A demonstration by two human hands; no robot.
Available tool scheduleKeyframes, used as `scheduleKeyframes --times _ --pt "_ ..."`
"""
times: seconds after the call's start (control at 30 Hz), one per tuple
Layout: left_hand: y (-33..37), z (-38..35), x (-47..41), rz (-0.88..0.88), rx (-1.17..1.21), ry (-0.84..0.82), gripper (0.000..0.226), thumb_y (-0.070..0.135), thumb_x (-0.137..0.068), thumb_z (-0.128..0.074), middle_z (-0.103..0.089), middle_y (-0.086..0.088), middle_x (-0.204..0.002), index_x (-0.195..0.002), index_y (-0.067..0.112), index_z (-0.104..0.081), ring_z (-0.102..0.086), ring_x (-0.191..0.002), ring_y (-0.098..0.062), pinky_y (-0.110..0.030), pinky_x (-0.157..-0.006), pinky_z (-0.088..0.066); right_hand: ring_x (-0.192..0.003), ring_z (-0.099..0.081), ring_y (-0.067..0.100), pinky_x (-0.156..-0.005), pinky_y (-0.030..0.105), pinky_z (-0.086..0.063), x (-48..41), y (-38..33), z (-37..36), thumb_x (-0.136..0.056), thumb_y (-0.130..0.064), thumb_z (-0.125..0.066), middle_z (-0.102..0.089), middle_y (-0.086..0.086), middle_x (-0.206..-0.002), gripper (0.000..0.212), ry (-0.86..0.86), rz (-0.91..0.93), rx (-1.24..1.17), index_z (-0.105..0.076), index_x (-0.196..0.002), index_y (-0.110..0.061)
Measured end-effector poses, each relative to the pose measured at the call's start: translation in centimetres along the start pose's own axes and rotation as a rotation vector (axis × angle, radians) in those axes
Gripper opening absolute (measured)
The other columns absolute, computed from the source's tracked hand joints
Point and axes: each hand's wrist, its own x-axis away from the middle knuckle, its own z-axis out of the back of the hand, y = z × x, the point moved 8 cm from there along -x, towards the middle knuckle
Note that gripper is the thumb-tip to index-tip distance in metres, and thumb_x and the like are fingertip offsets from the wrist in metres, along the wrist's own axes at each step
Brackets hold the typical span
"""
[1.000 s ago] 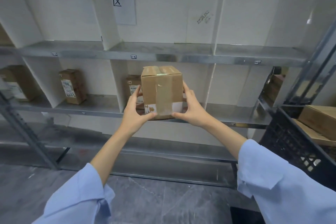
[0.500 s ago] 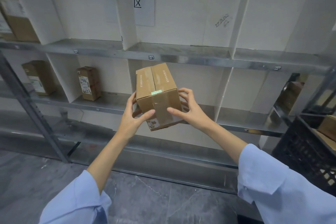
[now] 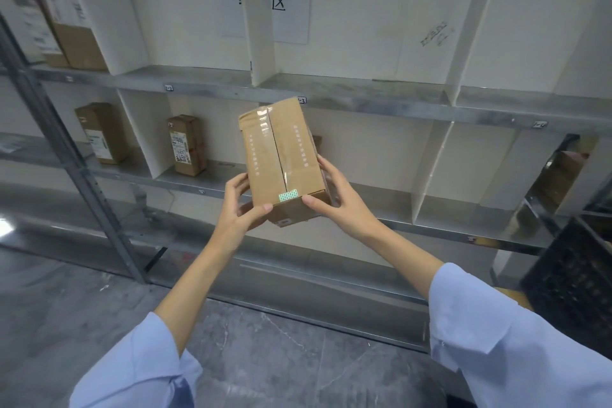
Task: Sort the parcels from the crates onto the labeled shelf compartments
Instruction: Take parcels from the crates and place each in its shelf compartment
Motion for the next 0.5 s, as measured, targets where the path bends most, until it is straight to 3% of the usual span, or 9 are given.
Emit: scheduleKeyframes --times 0.13,0.27,0.4,0.5 --pt "-0.3 1.2 0.3 0.015 0.014 0.009 0.089 0.051 -0.063 -0.077 -0.036 0.008 -0.146 -0.136 0.044 -0.026 -0.047 -0.128 -0.015 -0.034 -0.085 -0.058 -0.14 -0.032 0.002 -0.113 0.033 -0.036 -0.4 -1.2 -1.4 -0.085 -0.048 -0.073 -0.027 -0.019 -0.157 0.081 -0.004 0.071 0.037 -0.024 -0.148 -0.048" --pt "-0.8 2.8 0.5 0.032 0.032 0.036 0.09 0.046 -0.063 -0.082 -0.032 0.005 -0.15 -0.133 0.047 -0.026 -0.044 -0.132 -0.022 -0.042 -0.089 -0.057 -0.138 -0.035 0.004 -0.11 0.03 -0.039 -0.8 -2.0 -2.5 -0.085 -0.036 -0.076 -0.029 -0.016 -0.156 0.078 -0.025 0.11 0.025 -0.028 -0.146 -0.045" --pt "-1.0 4.1 0.5 0.025 0.0 0.049 0.083 0.049 -0.062 -0.085 -0.034 0.006 -0.15 -0.123 0.061 -0.03 -0.043 -0.134 -0.022 -0.047 -0.095 -0.054 -0.136 -0.033 0.001 -0.1 0.009 -0.034 -1.2 -2.4 -3.3 -0.087 -0.026 -0.075 -0.026 -0.014 -0.158 0.077 -0.052 0.131 0.04 -0.029 -0.148 -0.038" --pt "-1.1 4.9 0.3 0.022 -0.011 0.05 0.083 0.05 -0.061 -0.086 -0.035 0.005 -0.15 -0.122 0.063 -0.03 -0.043 -0.134 -0.023 -0.049 -0.098 -0.052 -0.138 -0.03 0.002 -0.103 0.014 -0.034 -1.4 -2.8 -3.7 -0.088 -0.026 -0.075 -0.026 -0.014 -0.157 0.075 -0.054 0.137 0.036 -0.031 -0.147 -0.037"
